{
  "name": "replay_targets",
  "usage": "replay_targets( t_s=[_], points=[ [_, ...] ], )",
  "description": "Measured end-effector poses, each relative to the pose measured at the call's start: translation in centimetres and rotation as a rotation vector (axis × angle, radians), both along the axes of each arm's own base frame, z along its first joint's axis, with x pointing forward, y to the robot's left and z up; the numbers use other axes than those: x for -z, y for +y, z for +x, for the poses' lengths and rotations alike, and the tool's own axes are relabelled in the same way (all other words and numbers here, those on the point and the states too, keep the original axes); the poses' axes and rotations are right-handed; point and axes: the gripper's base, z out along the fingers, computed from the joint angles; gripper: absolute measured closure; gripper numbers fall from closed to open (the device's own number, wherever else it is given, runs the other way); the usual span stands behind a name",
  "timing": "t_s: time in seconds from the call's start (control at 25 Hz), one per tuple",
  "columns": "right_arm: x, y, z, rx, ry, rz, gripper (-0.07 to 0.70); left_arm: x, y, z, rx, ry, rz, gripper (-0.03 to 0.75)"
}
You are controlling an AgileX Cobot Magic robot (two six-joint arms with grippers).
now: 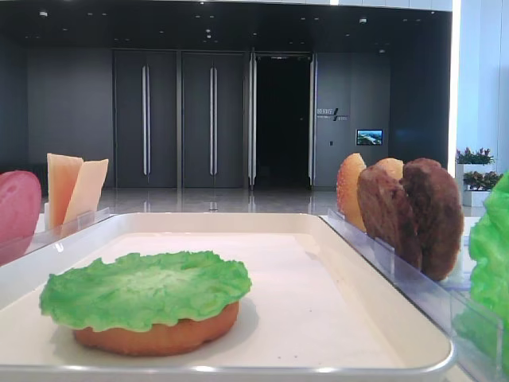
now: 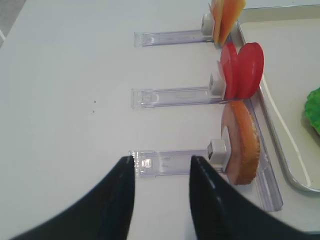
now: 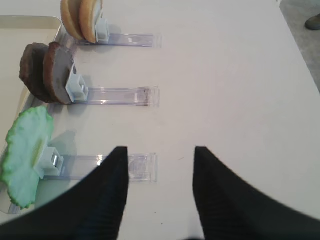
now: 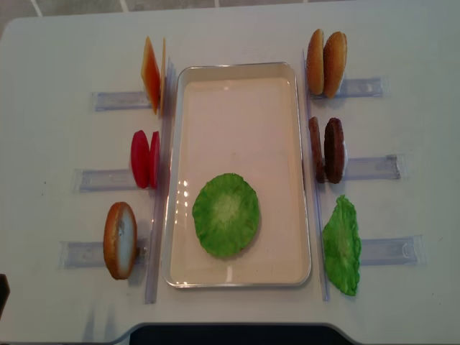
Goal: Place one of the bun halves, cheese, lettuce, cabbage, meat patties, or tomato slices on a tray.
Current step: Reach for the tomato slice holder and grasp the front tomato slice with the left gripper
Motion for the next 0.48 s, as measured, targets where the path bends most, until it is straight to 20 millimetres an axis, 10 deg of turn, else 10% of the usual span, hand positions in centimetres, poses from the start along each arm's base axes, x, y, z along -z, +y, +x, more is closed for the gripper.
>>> replay_targets(
  t_s=[0.48],
  points=[
    [0.00,0.00,0.00,0.000,0.000,0.001,0.346,0.00,0.01,0.00,-0.006,-0.001,-0.009,0.433]
  ],
)
